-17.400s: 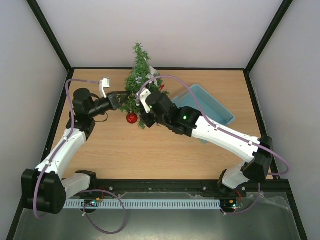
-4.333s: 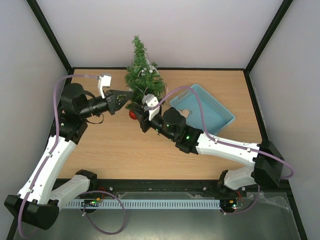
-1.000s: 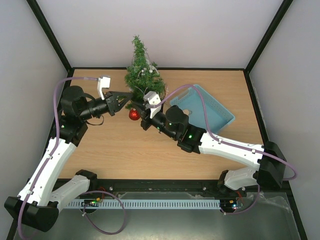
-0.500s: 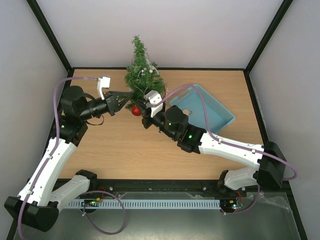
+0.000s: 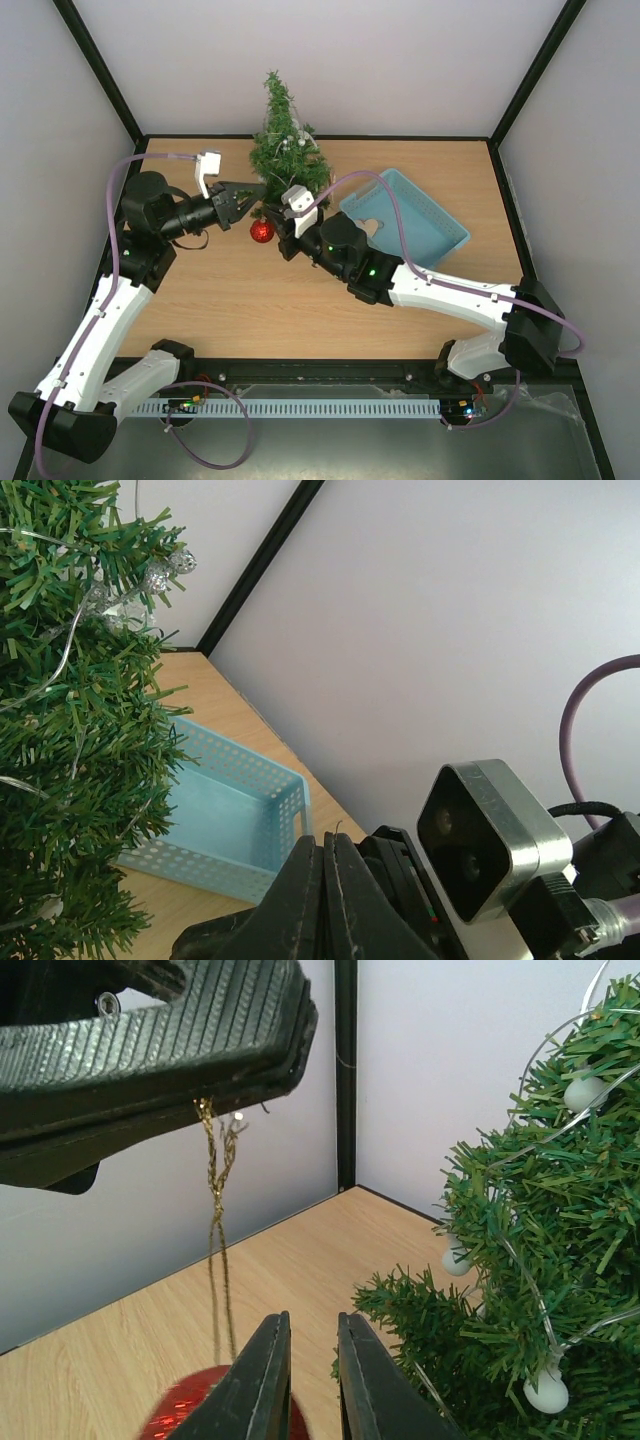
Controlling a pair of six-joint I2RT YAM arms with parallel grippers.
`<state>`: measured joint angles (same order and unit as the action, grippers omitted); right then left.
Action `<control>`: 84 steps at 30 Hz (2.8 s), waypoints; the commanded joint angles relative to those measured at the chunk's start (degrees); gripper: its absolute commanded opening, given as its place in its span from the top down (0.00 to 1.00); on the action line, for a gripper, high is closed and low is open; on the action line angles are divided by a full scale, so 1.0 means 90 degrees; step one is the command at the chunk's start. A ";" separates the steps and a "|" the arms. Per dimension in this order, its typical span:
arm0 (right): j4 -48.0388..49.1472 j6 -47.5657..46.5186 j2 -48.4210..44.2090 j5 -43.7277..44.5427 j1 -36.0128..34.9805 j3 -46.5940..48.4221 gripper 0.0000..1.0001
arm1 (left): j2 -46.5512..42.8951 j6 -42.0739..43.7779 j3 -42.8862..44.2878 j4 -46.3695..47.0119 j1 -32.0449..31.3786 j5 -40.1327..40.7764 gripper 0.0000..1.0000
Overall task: Decorate the small christmas tree
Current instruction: Hang the decoration item on the Christmas tree.
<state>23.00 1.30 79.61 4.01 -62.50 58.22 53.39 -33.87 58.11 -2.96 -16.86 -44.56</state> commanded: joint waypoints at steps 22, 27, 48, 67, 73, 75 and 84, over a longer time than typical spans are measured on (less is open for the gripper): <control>0.0239 -0.0553 -0.0848 -0.0765 -0.0034 -0.0566 0.68 | -0.0006 -0.0013 -0.0142 0.0344 -0.0051 -0.0323 0.98; 0.0402 -0.0819 -0.0800 -0.1058 -0.0033 -0.0540 0.73 | -0.0026 -0.0026 -0.0187 0.0380 -0.0074 -0.0496 0.98; 0.0163 -0.0845 -0.0538 -0.0644 -0.0031 -0.0254 0.95 | -0.0086 -0.0038 -0.0228 0.0446 -0.0116 -0.0709 0.98; 0.0141 -0.0648 -0.0428 -0.0600 -0.0029 -0.0122 0.85 | -0.0078 -0.0043 -0.0230 0.0465 -0.0110 -0.0626 0.98; 0.0100 -0.0729 -0.0389 -0.0680 -0.0030 -0.0107 0.98 | -0.0065 -0.0007 -0.0228 0.0433 -0.0114 -0.0618 0.98; 0.0105 -0.0730 -0.0425 -0.0701 -0.0028 -0.0127 0.98 | -0.0047 0.0058 -0.0226 0.0374 -0.0112 -0.0604 0.98; 0.0109 -0.0719 -0.0731 -0.1027 -0.0028 -0.0468 0.98 | 0.0062 0.0552 -0.0245 -0.0006 -0.0111 -0.0474 0.98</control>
<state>23.75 -4.91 75.55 -3.27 -62.54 55.24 53.58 -31.53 56.23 -2.00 -17.72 -48.99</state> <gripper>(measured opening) 0.017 0.026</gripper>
